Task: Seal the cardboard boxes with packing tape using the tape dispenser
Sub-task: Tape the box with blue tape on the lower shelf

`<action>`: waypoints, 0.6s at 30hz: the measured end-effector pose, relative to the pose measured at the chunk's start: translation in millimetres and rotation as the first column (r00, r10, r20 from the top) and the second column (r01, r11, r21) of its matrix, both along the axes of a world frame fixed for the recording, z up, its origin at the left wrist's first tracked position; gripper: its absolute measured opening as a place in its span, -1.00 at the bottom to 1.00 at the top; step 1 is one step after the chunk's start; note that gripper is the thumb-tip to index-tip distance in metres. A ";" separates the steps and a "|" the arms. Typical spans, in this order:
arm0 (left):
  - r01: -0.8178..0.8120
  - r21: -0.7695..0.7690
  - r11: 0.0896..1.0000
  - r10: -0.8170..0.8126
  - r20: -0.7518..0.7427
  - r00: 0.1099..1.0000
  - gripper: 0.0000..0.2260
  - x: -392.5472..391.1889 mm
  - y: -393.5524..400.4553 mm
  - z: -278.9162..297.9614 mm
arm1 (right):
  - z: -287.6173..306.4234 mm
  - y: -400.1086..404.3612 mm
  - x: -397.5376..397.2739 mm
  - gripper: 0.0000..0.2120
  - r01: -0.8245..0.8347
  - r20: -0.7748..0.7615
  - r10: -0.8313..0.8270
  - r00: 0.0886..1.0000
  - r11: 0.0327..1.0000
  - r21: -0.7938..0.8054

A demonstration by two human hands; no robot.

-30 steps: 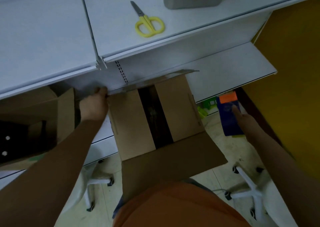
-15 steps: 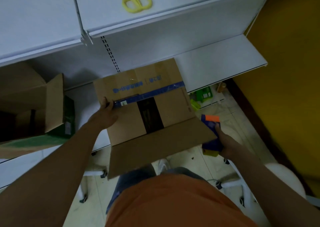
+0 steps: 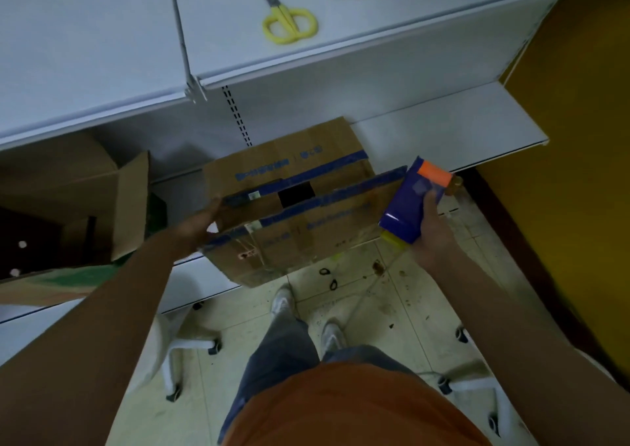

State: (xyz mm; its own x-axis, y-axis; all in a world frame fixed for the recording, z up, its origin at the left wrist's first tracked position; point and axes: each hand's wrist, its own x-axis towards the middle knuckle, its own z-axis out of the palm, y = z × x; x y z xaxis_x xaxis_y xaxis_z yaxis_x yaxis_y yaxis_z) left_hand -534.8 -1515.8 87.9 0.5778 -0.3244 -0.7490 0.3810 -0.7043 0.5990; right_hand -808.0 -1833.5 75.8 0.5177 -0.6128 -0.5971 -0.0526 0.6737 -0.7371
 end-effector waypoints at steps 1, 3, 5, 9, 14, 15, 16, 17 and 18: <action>-0.016 -0.024 1.000 0.017 0.019 1.000 -0.42 1.0 -2.1 4.4 | -0.4 -0.5 7.5 -0.50 -0.011 -0.010 0.011 1.000 1.000 -0.015; -0.106 -0.078 0.991 0.109 0.027 0.994 -0.44 3.9 -11.7 10.1 | -1.9 -0.1 25.0 -0.31 -0.091 -0.138 0.077 0.988 0.991 -0.099; -0.097 -0.038 0.995 0.101 0.126 0.987 -0.52 -0.8 -20.1 15.7 | -8.8 0.5 41.2 -0.17 -0.239 -0.321 0.160 0.934 0.945 -0.225; 0.208 0.046 0.977 -0.213 0.274 0.938 -0.47 -1.6 -17.9 6.6 | -5.7 14.5 70.0 -0.60 -0.415 -0.461 0.180 0.869 0.773 -0.479; 0.233 0.221 0.947 -0.308 0.414 0.856 -0.43 -2.2 -15.3 -24.2 | -19.2 24.9 95.5 -0.54 -0.625 -0.678 0.194 0.709 0.619 -0.476; 0.206 0.230 0.951 -0.288 0.424 0.858 -0.46 -6.0 -19.4 -28.2 | -21.5 27.5 96.6 -0.53 -0.654 -0.697 0.208 0.687 0.596 -0.467; 0.184 0.238 0.954 -0.272 0.423 0.864 -0.47 -8.7 -22.7 -32.4 | -22.7 28.4 97.1 -0.54 -0.677 -0.709 0.221 0.670 0.573 -0.461; 0.175 0.255 0.951 -0.273 0.427 0.862 -0.46 -9.8 -24.2 -40.9 | -25.6 28.1 97.5 -0.55 -0.698 -0.722 0.228 0.654 0.550 -0.459; 0.173 0.284 0.943 -0.285 0.421 0.861 -0.44 -11.0 -24.2 -48.3 | -26.0 27.4 98.3 -0.57 -0.718 -0.737 0.228 0.636 0.526 -0.456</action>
State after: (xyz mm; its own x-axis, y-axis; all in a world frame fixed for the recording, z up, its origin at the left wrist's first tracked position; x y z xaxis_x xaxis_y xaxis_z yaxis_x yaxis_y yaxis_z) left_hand -545.8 -1540.0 39.6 0.7996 -0.3419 -0.4936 -0.0803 -0.8756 0.4763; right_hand -709.7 -1806.2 49.8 0.5995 -0.6934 -0.3997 -0.7261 -0.2612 -0.6360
